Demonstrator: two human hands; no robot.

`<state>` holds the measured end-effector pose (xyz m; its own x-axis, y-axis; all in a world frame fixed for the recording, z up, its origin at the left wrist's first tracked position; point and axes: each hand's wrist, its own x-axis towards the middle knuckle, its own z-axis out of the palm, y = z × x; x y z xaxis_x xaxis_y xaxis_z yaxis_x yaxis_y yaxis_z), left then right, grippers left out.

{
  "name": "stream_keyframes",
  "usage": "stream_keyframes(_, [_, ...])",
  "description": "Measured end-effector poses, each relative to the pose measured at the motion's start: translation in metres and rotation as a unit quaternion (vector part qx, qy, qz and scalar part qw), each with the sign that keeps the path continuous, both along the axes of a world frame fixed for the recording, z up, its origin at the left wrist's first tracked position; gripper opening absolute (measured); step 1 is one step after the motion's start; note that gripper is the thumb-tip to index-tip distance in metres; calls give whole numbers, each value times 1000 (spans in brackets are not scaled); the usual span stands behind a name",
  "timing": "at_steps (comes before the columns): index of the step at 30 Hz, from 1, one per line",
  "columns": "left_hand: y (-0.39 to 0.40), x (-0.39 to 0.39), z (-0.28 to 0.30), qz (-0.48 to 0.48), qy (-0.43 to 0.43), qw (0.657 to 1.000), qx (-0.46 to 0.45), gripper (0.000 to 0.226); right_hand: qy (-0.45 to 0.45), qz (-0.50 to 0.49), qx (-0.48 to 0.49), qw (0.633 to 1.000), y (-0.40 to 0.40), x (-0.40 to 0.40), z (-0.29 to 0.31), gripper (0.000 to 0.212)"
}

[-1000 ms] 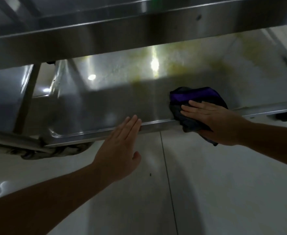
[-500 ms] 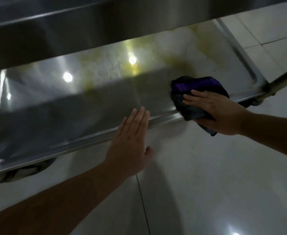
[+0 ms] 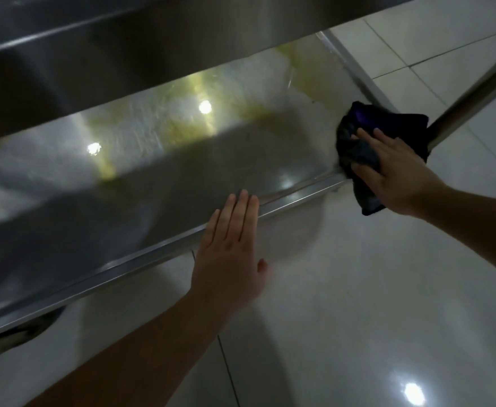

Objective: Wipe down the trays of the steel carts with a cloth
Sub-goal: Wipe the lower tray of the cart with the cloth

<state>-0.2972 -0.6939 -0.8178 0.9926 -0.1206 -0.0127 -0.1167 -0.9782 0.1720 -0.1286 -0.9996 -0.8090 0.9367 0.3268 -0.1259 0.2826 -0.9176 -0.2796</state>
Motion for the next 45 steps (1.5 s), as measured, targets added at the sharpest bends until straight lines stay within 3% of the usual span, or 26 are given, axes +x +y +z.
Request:
stream_keyframes(6, [2, 3, -3, -8, -2, 1000, -6, 111, 51, -109, -46, 992, 28, 62, -4, 75])
stream_keyframes(12, [2, 4, -2, -6, 32, 999, -12, 114, -36, -130, -33, 990, 59, 109, 4, 73])
stream_keyframes(14, [2, 5, -2, -9, 44, 999, -9, 114, -18, -87, 2, 996, 84, 102, 12, 71])
stream_keyframes(16, [3, 4, -3, -11, 45, 999, -5, 114, -11, 36, -7, 999, 112, 80, 19, 71])
stream_keyframes(18, [2, 3, -2, -15, 48, 999, 4, 115, -8, 169, -24, 985, 128, 46, 19, 72])
stream_keyframes(20, [2, 3, -2, -13, 41, 999, 10, 115, -8, 230, -31, 973, 117, 28, 14, 72])
stream_keyframes(22, [1, 3, -2, -10, 36, 999, 6, 115, -11, 175, -30, 984, 86, 41, 11, 70])
stream_keyframes(25, [0, 2, -1, -6, 34, 999, -2, 114, -32, 0, -53, 998, 37, 86, 9, 67])
stream_keyframes(29, [-1, 6, 1, -7, 49, 999, 8, 112, -22, -136, -55, 989, 47, 106, 6, 76])
stream_keyframes(32, [-1, 4, 2, -9, 55, 998, 11, 114, 11, -113, -29, 993, 71, 68, 8, 78])
stream_keyframes(37, [0, 2, 1, -13, 59, 998, 21, 112, -8, 102, -35, 994, 68, -22, 7, 72])
stream_keyframes(39, [2, 3, 2, -19, 66, 997, 27, 111, -7, 59, -35, 998, 55, -10, 6, 70])
stream_keyframes(42, [2, 4, 7, -22, 73, 997, 19, 111, -5, -117, -49, 992, 39, 20, 4, 70])
stream_keyframes(45, [0, 9, 9, -23, 74, 997, 19, 113, 6, -184, -68, 980, 44, 41, -3, 74])
